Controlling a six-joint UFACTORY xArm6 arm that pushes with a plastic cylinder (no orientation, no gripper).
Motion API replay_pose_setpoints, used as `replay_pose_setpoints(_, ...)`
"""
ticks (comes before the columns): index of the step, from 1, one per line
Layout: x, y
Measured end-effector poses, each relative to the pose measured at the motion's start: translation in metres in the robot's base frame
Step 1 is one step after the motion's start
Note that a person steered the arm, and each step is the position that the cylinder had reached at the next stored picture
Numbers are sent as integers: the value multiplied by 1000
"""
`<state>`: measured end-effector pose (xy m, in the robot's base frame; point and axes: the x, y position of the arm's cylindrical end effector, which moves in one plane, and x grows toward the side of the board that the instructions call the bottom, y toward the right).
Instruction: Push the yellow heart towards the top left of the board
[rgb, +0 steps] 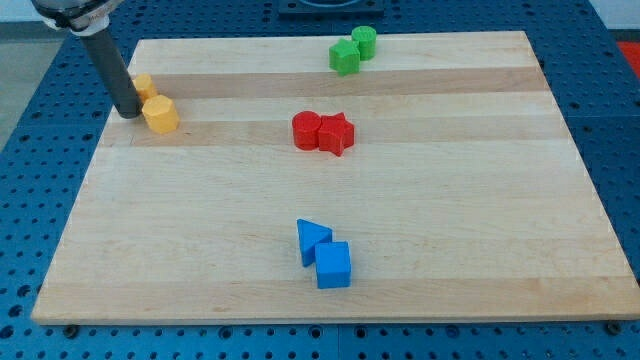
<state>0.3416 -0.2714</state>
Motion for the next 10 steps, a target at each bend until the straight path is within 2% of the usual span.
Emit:
replay_pose_setpoints(3, -24, 30)
replay_pose_setpoints(4, -47, 27)
replay_pose_setpoints(6, -50, 3)
replay_pose_setpoints(10, -74, 2)
